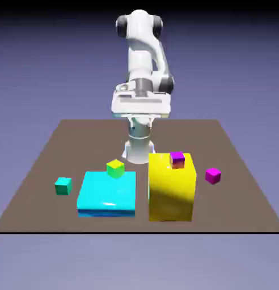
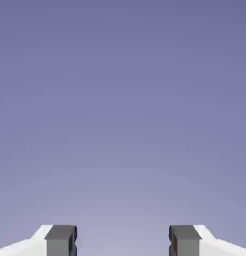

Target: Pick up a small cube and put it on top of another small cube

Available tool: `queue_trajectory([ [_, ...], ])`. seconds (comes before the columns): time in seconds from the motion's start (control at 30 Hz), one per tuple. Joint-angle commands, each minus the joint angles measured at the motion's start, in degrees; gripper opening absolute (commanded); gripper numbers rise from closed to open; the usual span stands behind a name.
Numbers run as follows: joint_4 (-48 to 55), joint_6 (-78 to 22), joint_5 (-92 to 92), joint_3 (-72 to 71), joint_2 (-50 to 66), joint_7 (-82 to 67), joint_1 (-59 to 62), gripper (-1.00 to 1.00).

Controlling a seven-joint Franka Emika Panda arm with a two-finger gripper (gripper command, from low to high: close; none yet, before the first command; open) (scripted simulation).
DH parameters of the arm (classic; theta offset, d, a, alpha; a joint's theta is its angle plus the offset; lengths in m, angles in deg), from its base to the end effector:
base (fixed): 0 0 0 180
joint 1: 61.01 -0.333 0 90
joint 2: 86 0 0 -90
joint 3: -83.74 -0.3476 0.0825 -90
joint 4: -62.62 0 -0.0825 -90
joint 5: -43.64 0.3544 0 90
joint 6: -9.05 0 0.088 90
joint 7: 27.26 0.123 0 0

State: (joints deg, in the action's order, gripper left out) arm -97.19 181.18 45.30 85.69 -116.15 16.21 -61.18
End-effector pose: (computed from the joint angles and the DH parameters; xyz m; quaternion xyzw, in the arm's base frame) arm 0.3700 -0.0144 0.4809 -0.8550 0.3711 -0.3326 0.1436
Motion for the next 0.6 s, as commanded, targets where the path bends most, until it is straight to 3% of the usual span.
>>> queue_trajectory([
  [0.0, 1.0, -1.6, 1.4, 1.6, 2.1, 0.8, 0.4, 0.0],
  [0.57, 17.8, -28.0, 24.9, 29.0, 37.4, 15.2, 7.7, 0.0],
])
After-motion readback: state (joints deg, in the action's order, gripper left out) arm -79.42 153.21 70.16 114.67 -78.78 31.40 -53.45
